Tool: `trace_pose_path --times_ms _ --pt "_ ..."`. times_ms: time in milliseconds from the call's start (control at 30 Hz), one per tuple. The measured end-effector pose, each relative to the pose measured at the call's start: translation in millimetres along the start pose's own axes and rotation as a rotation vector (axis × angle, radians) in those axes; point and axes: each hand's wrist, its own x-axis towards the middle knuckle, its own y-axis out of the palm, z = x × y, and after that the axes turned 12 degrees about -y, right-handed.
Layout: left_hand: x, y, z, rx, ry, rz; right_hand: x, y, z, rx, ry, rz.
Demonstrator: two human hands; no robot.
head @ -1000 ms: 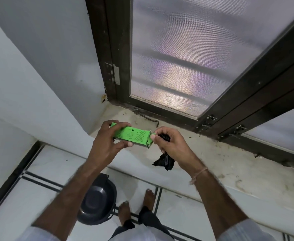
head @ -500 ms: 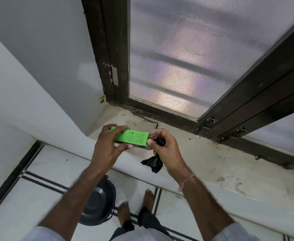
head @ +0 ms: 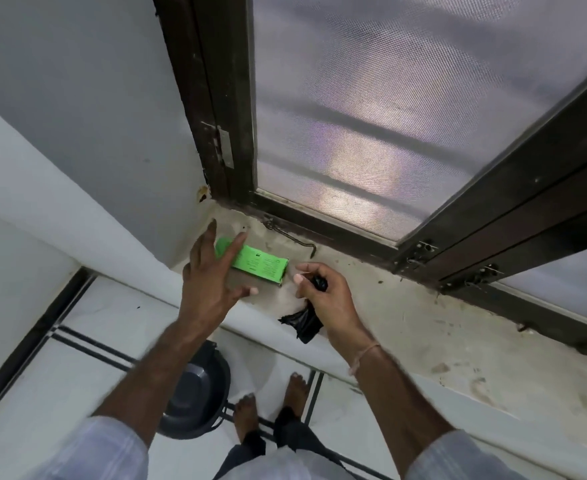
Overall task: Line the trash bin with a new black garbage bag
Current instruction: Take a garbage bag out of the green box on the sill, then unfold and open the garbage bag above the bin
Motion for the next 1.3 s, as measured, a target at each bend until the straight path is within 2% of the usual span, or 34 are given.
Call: trace_pose_path --times_ms 67,133,167,300,367,567,700,800,867,900,967,1033,1067,1167,1233,1300 --pt "-16 -2 -8 0.01 -0.012 -0.115 -7 -2 4 0.038 0.02 -0.005" --pt "-39 -3 -15 -0.149 0.0 -0.206 -18 1 9 0.075 0.007 0.028" --pt "-51 -3 -19 -0.273 -0.029 -0.167 -23 5 12 0.098 -0.003 0.055" --pt "-96 -6 -29 -0.819 -0.326 0.353 -37 40 20 0.246 0.041 0.115" --pt "-107 -10 -25 -0.975 -0.422 0.448 -43 62 26 0.308 0.088 0.144" --pt "-120 -39 17 -1.174 -0.49 0.228 -66 118 42 0.363 0.147 0.208" --pt "-123 -58 61 -1.36 -0.615 0.169 -84 137 34 0.3 0.201 0.35" --pt "-128 -74 118 -1.434 -0.676 0.145 -105 171 22 0.24 0.208 0.261" --pt "-131 -84 156 -1.379 -0.709 0.122 -115 192 14 0.211 0.176 0.191" --pt "-134 -90 182 -1.33 -0.703 0.142 -124 207 10 0.201 0.147 0.157" --pt "-143 -108 231 -1.253 -0.633 0.293 -143 236 7 0.159 0.093 0.12" --pt "-156 -130 266 -1.204 -0.513 0.45 -162 263 10 0.104 0.039 0.166" --pt "-162 -141 281 -1.169 -0.453 0.471 -173 279 14 0.088 0.011 0.206" --pt "-173 -167 308 -1.024 -0.332 0.391 -202 323 36 0.045 -0.031 0.385" --pt "-181 -181 316 -0.953 -0.169 0.465 -215 342 52 0.02 -0.04 0.478" --pt "-186 -190 325 -0.923 -0.074 0.561 -224 354 64 0.025 -0.049 0.487"
